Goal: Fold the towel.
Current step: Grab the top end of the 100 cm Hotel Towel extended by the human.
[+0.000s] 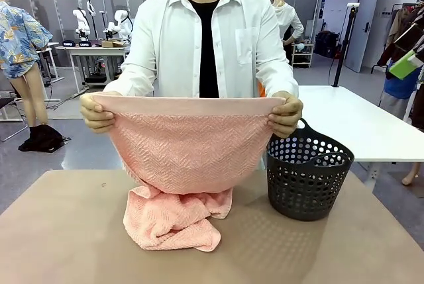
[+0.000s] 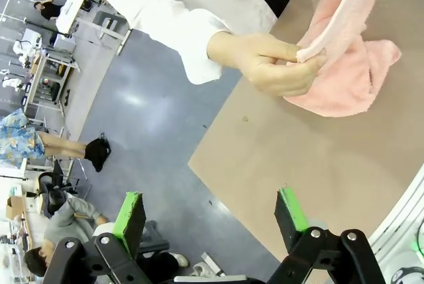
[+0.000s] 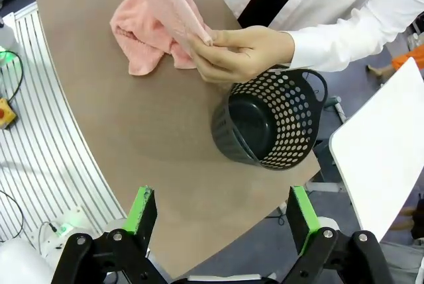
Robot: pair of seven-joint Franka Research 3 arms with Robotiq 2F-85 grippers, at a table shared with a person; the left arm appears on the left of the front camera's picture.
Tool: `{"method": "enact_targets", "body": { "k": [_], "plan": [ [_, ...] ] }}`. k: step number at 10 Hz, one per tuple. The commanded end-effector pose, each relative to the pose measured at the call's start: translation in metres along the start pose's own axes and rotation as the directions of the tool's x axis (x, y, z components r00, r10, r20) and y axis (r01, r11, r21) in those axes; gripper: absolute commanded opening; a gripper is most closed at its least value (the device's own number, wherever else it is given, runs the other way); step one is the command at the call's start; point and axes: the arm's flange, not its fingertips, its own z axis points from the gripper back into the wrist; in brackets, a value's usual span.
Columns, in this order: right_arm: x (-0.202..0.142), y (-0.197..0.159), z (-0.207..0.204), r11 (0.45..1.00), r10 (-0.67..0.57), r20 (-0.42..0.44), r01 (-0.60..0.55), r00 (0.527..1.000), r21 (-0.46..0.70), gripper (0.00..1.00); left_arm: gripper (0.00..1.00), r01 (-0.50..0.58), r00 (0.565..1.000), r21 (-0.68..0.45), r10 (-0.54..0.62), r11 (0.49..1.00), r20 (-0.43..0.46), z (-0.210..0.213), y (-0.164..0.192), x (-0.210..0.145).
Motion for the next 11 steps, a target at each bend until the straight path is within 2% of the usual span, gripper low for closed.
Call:
{"method": "enact_targets", "body": {
  "k": [1,2,3,4,5,9,11],
  "plan": [
    [0.0,0.0,-0.001,1.0,0.001,-0.001,-0.001,1.0,0.0,1.0,1.0,-0.001,1.0,0.0,0.001,1.0,0.0,0.0,0.0,0.0],
    [0.028,0.012,-0.002,0.989,0.139,-0.055,-0.142,0.989,-0.051,1.0,1.0,0.133,0.991,-0.01,-0.133,0.991,0.007,0.003,-0.006,0.029],
    [0.054,0.022,-0.009,0.97,0.233,-0.087,-0.237,0.969,-0.048,1.0,1.0,0.226,0.974,-0.056,-0.226,0.973,0.007,-0.007,-0.011,0.057],
    [0.075,0.03,-0.015,0.958,0.282,-0.074,-0.285,0.957,-0.026,1.0,1.0,0.281,0.96,-0.074,-0.281,0.957,0.023,-0.016,-0.013,0.081],
    [0.096,0.04,-0.024,0.939,0.341,-0.095,-0.344,0.935,-0.006,1.0,1.0,0.343,0.939,-0.094,-0.342,0.935,0.026,-0.025,-0.016,0.1],
    [0.155,0.064,-0.06,0.871,0.491,-0.157,-0.483,0.857,0.086,1.0,1.0,0.486,0.873,-0.173,-0.487,0.857,0.041,-0.047,-0.032,0.147],
    [0.175,0.07,-0.072,0.853,0.522,-0.194,-0.515,0.831,0.09,1.0,1.0,0.524,0.849,-0.224,-0.525,0.821,0.061,-0.061,-0.039,0.162]
  ]
}}
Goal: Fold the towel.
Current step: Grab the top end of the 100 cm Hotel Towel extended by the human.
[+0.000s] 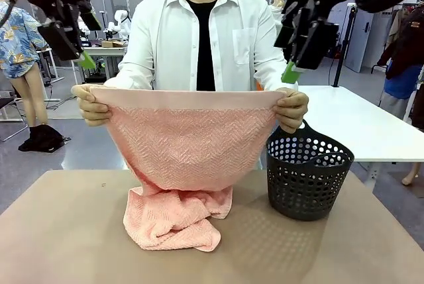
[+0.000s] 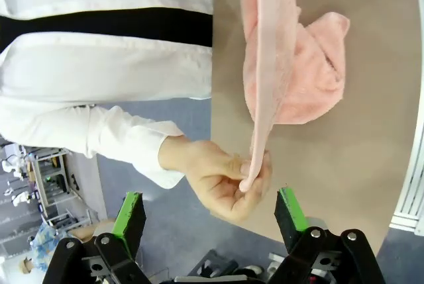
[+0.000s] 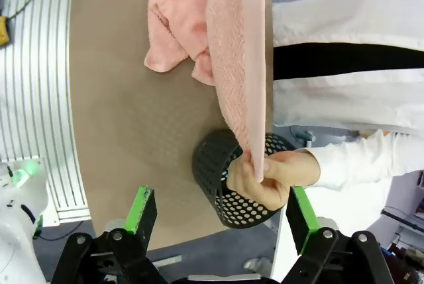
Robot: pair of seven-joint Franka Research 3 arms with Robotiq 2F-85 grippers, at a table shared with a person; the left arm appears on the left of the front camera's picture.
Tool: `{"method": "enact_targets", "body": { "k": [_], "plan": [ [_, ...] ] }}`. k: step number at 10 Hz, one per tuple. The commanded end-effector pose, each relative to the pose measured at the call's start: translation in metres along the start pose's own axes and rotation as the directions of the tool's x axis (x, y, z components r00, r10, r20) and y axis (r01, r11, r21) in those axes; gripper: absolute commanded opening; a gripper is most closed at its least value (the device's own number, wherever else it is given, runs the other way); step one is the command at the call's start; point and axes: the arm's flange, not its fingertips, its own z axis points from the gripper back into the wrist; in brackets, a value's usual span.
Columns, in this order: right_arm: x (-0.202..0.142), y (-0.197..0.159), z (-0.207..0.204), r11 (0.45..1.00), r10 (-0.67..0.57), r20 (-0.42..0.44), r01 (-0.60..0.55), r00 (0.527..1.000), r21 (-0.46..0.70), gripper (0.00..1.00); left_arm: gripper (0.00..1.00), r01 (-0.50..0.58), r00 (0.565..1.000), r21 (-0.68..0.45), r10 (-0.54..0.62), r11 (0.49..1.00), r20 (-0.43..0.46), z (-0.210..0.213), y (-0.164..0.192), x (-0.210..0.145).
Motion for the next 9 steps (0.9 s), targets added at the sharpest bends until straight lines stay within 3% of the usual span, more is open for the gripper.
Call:
{"method": "enact_targets", "body": {
  "k": [1,5,9],
  "plan": [
    [0.012,-0.014,0.002,1.0,0.029,-0.06,-0.029,0.998,-0.002,1.0,1.0,0.059,0.998,-0.101,-0.059,0.993,0.007,-0.005,0.01,0.013],
    [0.029,-0.034,-0.029,0.999,0.038,-0.096,-0.035,0.995,0.029,1.0,1.0,0.019,0.999,-0.237,-0.025,0.971,-0.021,-0.033,0.011,0.025],
    [0.025,-0.042,-0.067,0.998,0.026,-0.118,-0.019,0.993,0.064,1.0,1.0,-0.041,0.999,-0.323,0.038,0.945,-0.014,-0.067,0.002,0.009]
  ]
}}
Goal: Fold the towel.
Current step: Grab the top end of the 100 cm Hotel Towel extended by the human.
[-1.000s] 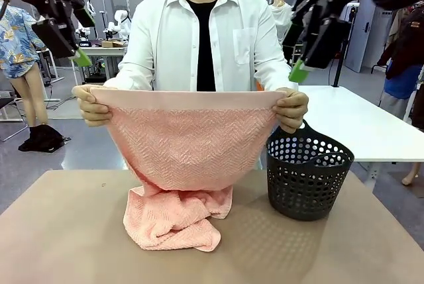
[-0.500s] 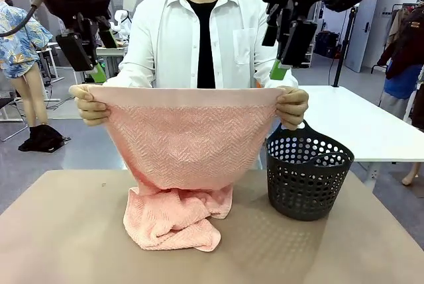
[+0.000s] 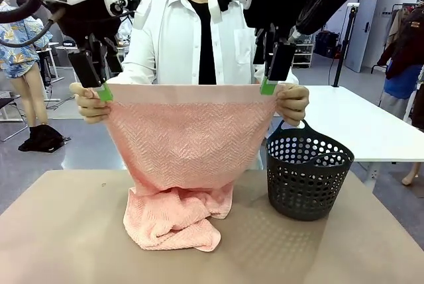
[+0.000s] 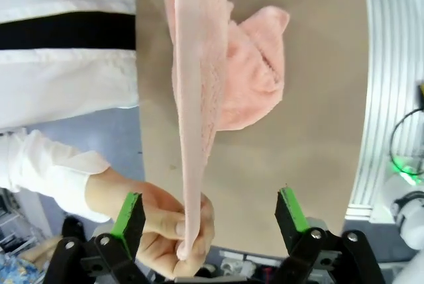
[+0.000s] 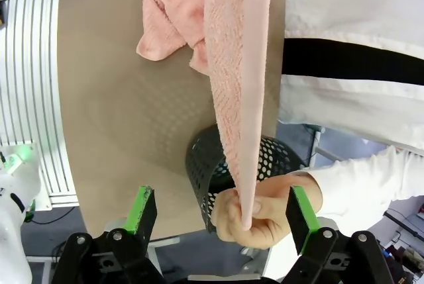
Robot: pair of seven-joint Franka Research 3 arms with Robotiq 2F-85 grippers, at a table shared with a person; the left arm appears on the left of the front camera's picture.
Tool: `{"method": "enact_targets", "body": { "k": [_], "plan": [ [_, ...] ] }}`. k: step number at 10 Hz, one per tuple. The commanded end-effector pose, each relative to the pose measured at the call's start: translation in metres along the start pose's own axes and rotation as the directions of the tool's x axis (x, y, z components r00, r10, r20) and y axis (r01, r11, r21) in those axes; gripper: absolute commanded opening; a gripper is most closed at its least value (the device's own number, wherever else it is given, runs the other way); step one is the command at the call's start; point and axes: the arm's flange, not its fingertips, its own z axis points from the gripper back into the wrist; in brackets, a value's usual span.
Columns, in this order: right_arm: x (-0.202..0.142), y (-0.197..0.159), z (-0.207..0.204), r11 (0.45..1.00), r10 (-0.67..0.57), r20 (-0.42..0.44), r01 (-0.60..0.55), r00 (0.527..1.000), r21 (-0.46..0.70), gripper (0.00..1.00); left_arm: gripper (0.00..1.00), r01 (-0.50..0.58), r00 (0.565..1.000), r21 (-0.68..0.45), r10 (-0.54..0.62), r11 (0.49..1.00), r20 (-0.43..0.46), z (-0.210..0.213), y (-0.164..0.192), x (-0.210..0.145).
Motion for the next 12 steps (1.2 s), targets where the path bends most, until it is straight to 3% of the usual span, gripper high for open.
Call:
{"method": "enact_targets", "body": {
  "k": [1,9,10,11,12],
  "plan": [
    [0.0,-0.002,-0.014,1.0,-0.02,-0.027,0.02,0.999,-0.005,1.0,1.0,-0.013,1.0,-0.042,0.014,0.999,0.012,-0.011,-0.001,-0.01],
    [0.005,-0.013,-0.076,0.998,-0.02,-0.057,0.023,0.998,0.066,1.0,1.0,-0.031,0.999,-0.119,0.034,0.992,0.018,-0.051,0.007,-0.014],
    [0.005,-0.013,-0.081,0.997,-0.014,-0.048,0.018,0.999,0.08,1.0,0.93,-0.036,0.999,-0.118,0.039,0.992,0.024,-0.053,0.006,-0.016],
    [0.006,-0.014,-0.085,0.996,-0.01,-0.022,0.011,1.0,0.09,0.78,0.66,-0.044,0.999,-0.097,0.045,0.994,0.013,-0.054,0.006,-0.019],
    [0.006,-0.015,-0.087,0.996,-0.013,-0.027,0.015,1.0,0.088,0.41,0.34,-0.053,0.999,-0.087,0.053,0.995,-0.002,-0.056,0.006,-0.022]
  ]
}}
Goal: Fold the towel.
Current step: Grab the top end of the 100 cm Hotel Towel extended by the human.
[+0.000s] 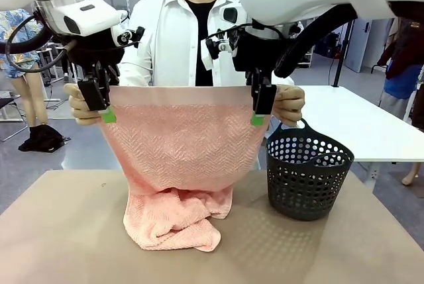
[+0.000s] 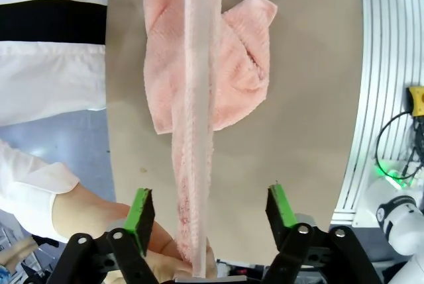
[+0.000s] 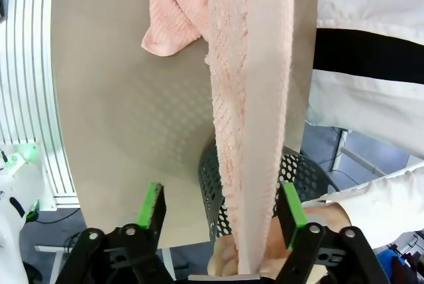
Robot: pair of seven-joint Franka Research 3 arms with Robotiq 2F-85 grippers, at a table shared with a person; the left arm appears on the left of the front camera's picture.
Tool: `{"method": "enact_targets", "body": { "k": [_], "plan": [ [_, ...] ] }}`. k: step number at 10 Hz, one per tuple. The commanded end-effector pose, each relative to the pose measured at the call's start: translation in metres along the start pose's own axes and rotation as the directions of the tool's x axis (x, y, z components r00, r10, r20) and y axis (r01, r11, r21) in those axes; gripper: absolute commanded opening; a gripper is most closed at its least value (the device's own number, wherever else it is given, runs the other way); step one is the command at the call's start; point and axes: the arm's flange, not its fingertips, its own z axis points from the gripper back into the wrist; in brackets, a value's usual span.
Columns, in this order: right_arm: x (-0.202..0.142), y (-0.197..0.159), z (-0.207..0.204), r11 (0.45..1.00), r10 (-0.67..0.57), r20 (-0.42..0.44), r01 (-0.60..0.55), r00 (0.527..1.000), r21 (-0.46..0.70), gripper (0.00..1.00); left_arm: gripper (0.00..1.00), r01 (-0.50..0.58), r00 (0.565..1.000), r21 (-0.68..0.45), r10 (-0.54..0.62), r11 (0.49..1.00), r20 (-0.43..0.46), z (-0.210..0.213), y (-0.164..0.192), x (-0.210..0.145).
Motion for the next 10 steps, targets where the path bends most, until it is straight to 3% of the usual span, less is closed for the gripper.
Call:
{"method": "enact_targets", "body": {
  "k": [1,2,10],
  "plan": [
    [0.0008,0.0008,-0.0029,1.0,-0.01,0.026,0.011,1.0,-0.013,0.19,0.07,0.003,1.0,0.014,-0.004,1.0,0.014,-0.0057,-0.0028,-0.0078],
    [0.0001,-0.0001,-0.0031,1.0,-0.015,0.026,0.016,1.0,-0.012,0.0,0.0,0.004,1.0,0.012,-0.004,1.0,0.017,-0.0077,-0.0031,-0.0087],
    [-0.0013,0.0004,-0.0038,1.0,-0.021,0.016,0.021,1.0,-0.01,0.0,0.0,0.016,1.0,0.007,-0.017,1.0,0.009,-0.006,-0.0018,-0.0056]
  ]
}}
